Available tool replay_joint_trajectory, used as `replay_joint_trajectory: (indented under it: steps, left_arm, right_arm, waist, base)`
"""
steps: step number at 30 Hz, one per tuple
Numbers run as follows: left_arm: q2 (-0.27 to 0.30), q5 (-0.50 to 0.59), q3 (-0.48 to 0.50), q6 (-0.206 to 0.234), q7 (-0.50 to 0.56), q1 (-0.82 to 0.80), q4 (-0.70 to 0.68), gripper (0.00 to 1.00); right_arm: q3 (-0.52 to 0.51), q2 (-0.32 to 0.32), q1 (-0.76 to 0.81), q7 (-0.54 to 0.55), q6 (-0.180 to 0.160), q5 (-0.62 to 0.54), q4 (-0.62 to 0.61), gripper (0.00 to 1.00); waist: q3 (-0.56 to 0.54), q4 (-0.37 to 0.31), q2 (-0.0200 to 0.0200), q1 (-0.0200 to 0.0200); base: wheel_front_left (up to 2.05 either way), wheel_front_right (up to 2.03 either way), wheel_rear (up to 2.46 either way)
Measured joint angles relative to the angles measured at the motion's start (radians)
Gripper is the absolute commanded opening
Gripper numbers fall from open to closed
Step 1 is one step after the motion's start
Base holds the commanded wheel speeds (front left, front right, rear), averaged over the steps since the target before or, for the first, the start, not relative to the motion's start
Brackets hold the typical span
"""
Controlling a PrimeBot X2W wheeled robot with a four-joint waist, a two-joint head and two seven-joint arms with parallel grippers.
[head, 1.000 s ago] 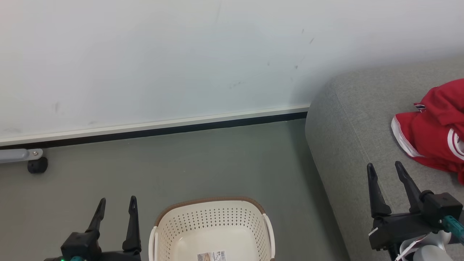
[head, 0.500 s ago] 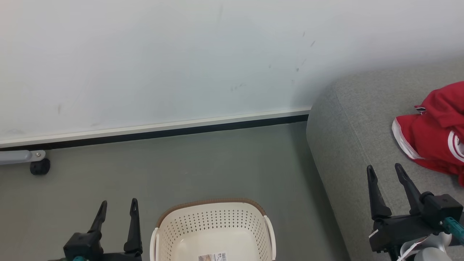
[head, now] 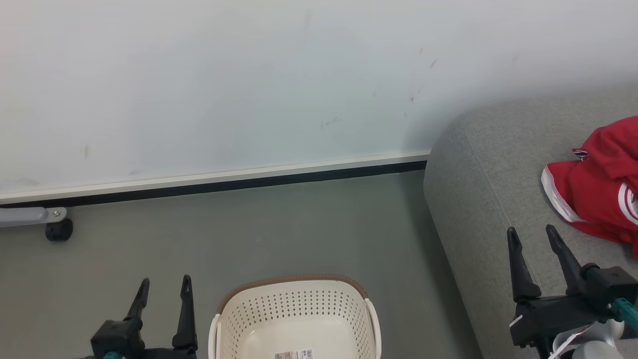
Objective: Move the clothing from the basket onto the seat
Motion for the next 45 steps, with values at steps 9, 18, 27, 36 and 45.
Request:
replay_joint_trajectory:
  steps: [9,18,27,36,45]
  left_arm:
    - [-0.008,-0.017,-0.001,-0.007,0.004,0.023,0.050,0.00]
    - [-0.016,-0.144,0.026,-0.029,0.029,0.019,0.070,0.00]
    - [-0.025,-0.277,0.049,-0.051,0.050,0.006,0.085,0.00]
    - [-0.031,-0.400,0.067,-0.073,0.071,-0.005,0.101,0.00]
    - [-0.035,-0.523,0.090,-0.098,0.088,-0.022,0.118,0.00]
  right_arm:
    - [0.000,0.036,0.046,0.009,0.003,0.012,0.042,0.00]
    - [-0.041,0.054,0.045,0.042,0.025,0.138,0.052,0.00]
    - [-0.078,0.072,0.044,0.072,0.044,0.255,0.063,0.00]
    - [-0.114,0.093,0.043,0.099,0.063,0.370,0.074,0.00]
    - [-0.150,0.114,0.042,0.127,0.083,0.481,0.081,0.00]
  waist:
    - [0.000,0.002,0.0000,0.0000]
    - [0.000,0.008,0.0000,0.0000]
    - [0.000,0.013,0.0000,0.0000]
    - [0.000,0.017,0.0000,0.0000]
    - [0.001,0.022,0.0000,0.0000]
  base:
    - [0.00,0.00,0.00]
    - [0.00,0.00,0.00]
    - [0.00,0.00,0.00]
    - [0.00,0.00,0.00]
    - [0.00,0.00,0.00]
